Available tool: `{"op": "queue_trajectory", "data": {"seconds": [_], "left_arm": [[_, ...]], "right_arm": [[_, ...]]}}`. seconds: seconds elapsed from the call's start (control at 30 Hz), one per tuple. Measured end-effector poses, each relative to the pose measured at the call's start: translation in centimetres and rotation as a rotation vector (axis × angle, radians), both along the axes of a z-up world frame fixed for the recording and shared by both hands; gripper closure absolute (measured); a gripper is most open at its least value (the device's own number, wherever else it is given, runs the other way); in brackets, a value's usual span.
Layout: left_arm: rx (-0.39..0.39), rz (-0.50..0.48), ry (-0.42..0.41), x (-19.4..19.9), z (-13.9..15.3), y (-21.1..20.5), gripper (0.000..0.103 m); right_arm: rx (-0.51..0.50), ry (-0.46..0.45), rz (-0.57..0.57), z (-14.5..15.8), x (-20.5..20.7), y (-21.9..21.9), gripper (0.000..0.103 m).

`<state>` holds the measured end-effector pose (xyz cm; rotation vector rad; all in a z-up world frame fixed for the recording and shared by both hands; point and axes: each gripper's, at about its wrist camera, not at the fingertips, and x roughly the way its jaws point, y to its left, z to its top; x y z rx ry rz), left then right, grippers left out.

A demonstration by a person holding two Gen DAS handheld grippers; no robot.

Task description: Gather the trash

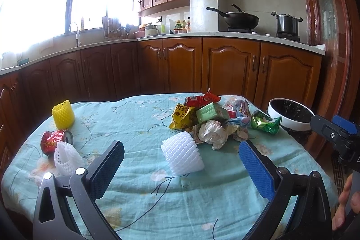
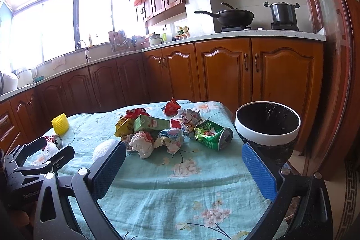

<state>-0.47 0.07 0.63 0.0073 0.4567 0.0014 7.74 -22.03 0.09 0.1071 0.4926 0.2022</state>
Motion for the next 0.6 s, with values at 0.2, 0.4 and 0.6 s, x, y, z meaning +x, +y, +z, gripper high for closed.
{"op": "queue_trajectory", "data": {"seconds": [0.2,0.4,0.6], "left_arm": [[-0.008,-0.003,-0.013,0.08,-0.07,0.02,0.001],[-0.015,0.0,-0.015,0.42,-0.02,0.01,0.001],[-0.031,0.001,-0.006,0.8,-0.33,0.03,0.001]], "right_arm": [[0.004,0.005,0.008,-0.12,0.12,0.1,0.0],[0.007,0.008,0.016,-0.17,0.33,0.19,0.0],[0.018,0.02,0.022,-0.49,0.71,0.06,0.0]]}}
